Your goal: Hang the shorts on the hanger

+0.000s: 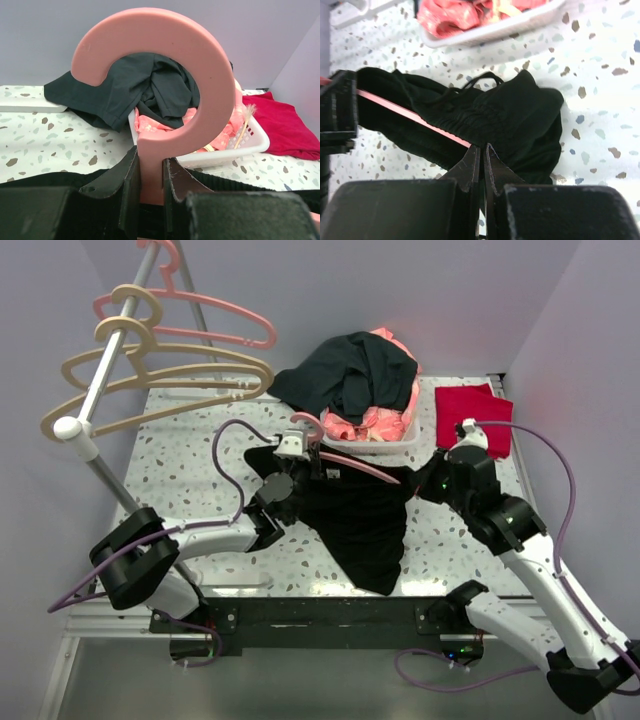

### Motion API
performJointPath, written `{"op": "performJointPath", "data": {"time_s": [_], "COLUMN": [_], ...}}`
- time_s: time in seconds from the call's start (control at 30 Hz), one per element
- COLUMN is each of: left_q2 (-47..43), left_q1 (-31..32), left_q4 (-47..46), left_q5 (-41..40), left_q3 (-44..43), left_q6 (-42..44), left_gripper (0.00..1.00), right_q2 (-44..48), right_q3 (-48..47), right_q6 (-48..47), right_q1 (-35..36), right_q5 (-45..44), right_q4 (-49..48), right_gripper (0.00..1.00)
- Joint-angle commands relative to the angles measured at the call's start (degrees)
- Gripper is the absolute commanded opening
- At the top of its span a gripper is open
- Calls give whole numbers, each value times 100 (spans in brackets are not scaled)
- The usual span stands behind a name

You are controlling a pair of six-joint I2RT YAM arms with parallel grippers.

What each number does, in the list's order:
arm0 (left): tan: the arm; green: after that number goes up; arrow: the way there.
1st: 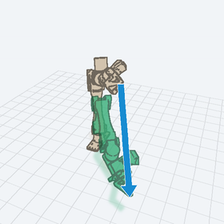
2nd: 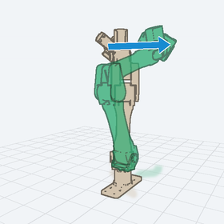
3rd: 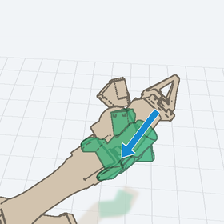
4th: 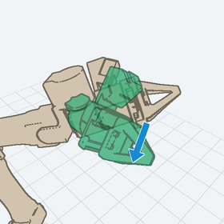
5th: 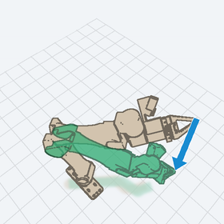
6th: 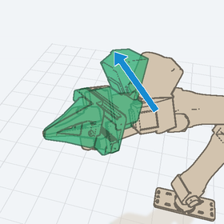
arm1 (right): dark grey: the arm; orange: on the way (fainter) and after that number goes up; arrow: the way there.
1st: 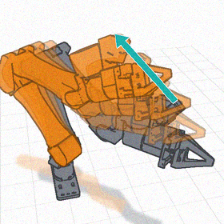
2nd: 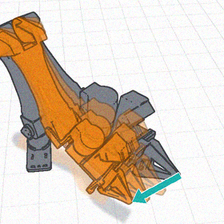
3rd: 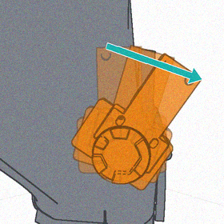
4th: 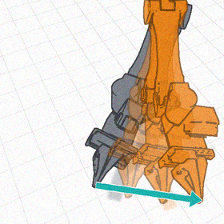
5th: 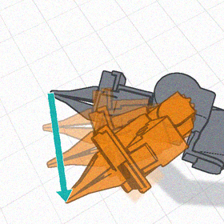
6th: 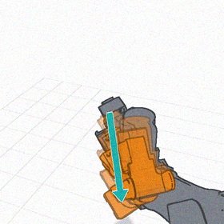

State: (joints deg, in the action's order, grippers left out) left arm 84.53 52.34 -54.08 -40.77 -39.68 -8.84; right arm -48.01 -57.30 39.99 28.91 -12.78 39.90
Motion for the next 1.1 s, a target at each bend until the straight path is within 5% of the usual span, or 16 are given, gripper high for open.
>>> {"op": "performJointPath", "data": {"time_s": [0.0,0.5,0.93,1.07], "left_q2": [-288,-877,-904,-894], "left_q1": [127,910,1499,1499], "left_q4": [-454,2101,4028,4222], "left_q5": [-273,-564,-642,-651], "left_q3": [-145,-1963,-3730,-3793], "left_q6": [418,356,1104,1165], "left_gripper": [0,0,0,0], "right_q2": [-147,-779,-1334,-660], "right_q3": [-642,-2926,-4870,-4318], "right_q6": [-175,-702,-1572,-1871], "right_q1": [-16,-8,-8,-8], "right_q5": [265,486,1567,2041], "right_q4": [115,606,1309,1249], "right_gripper": [0,0,1,35]}}
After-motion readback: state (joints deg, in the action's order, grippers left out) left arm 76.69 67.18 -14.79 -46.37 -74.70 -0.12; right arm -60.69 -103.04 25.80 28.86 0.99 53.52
